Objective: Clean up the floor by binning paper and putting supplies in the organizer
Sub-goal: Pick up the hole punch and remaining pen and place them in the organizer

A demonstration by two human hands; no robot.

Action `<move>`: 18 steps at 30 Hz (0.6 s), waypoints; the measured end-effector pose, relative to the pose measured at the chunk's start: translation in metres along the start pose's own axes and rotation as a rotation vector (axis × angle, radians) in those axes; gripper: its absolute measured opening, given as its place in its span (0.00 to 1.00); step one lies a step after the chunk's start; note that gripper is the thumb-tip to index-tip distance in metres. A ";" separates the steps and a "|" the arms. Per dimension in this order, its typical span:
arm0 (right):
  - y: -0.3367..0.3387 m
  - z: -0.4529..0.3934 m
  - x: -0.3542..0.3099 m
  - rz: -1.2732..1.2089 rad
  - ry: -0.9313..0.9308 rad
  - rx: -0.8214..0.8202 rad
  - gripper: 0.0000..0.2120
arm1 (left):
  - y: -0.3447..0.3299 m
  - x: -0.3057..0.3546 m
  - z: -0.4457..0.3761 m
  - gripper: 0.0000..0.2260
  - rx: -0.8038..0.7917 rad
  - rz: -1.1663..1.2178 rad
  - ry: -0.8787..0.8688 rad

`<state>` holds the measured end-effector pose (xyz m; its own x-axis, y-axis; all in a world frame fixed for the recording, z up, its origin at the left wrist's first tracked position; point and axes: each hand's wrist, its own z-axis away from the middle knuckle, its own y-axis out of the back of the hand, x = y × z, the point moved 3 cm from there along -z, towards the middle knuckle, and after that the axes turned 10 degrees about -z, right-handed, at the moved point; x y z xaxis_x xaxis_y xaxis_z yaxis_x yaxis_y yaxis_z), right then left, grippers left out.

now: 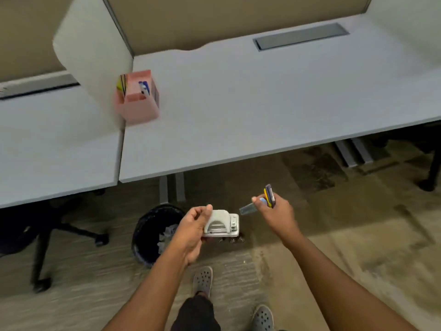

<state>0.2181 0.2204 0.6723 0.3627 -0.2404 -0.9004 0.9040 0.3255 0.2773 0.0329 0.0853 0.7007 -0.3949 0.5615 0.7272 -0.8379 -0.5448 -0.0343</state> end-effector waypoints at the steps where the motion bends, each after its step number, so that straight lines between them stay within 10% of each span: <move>1: 0.001 0.002 -0.015 -0.012 -0.004 -0.018 0.12 | 0.004 0.006 0.007 0.17 0.005 0.023 0.003; 18: -0.097 -0.079 -0.166 -0.024 0.029 -0.241 0.12 | 0.101 0.119 -0.045 0.22 -0.011 0.502 0.033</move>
<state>0.0522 0.3008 0.7683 0.3325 -0.2254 -0.9158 0.8309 0.5294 0.1714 -0.1160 0.1251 0.7527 -0.7617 0.2517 0.5971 -0.5455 -0.7463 -0.3814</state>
